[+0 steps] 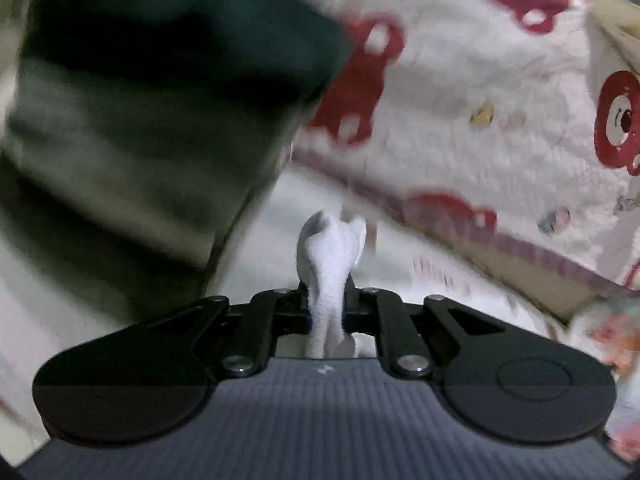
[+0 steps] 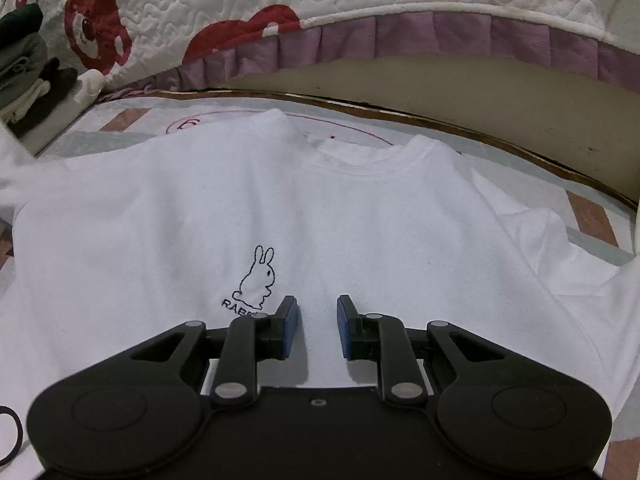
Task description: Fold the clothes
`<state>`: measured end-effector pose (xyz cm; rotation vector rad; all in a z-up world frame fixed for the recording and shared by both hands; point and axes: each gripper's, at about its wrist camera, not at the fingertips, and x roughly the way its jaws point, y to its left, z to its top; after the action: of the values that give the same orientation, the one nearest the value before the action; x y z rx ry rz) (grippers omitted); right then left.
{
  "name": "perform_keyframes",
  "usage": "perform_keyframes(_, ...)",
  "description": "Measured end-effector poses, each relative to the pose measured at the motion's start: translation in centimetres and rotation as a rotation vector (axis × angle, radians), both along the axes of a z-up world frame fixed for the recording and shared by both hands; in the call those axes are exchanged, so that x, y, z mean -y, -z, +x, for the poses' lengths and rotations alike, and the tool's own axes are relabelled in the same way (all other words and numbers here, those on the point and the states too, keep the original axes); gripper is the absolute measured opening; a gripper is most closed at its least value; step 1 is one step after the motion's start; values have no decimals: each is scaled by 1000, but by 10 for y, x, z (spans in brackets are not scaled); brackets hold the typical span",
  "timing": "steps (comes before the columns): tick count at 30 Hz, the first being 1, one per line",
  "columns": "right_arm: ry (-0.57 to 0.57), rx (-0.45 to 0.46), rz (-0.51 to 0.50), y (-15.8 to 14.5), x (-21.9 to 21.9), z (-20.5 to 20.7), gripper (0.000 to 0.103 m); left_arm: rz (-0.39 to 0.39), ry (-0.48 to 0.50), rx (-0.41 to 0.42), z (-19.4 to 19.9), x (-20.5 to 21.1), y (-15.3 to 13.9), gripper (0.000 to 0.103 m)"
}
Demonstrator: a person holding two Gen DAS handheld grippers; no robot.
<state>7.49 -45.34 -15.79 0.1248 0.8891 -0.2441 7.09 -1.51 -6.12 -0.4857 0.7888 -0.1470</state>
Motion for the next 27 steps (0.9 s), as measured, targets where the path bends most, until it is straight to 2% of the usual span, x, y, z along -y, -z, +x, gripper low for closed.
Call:
perform_keyframes(4,-4,-4,-44,0,-6,1,26,-125,-80,-163,-11,-41,41,11)
perform_keyframes(9,6,-26,-68,-2,-10,3,30,-461,-233,-148,-43,-93,68,12)
perform_keyframes(10,9,-25,-73,-2,-11,3,32,-512,-260,-139,-49,-102,71,12)
perform_keyframes(11,16,-23,-76,-1,-11,3,32,-509,-267,-116,-52,-108,67,12)
perform_keyframes(13,32,-22,-77,-1,-11,4,35,-434,-236,-71,-50,-109,55,13)
perform_keyframes(15,45,-24,-77,-1,-10,5,36,-276,-203,-16,-47,-103,39,15)
perform_keyframes(17,46,-31,-86,-1,-11,6,36,-25,-188,39,-46,-91,26,22)
perform_keyframes(19,46,-34,-94,-1,-13,6,37,222,-172,92,-45,-80,13,22)
perform_keyframes(20,47,-35,-97,-1,-13,6,37,308,-171,107,-46,-77,9,22)
perform_keyframes(22,47,-37,-102,-1,-14,7,37,341,-173,109,-49,-81,3,22)
perform_keyframes(24,59,-51,-101,-4,-14,9,39,264,-131,86,-53,-88,0,23)
perform_keyframes(25,67,-60,-99,-6,-14,11,39,241,-83,70,-53,-86,1,28)
perform_keyframes(27,91,-69,-92,-12,-15,13,39,276,15,34,-56,-68,9,38)
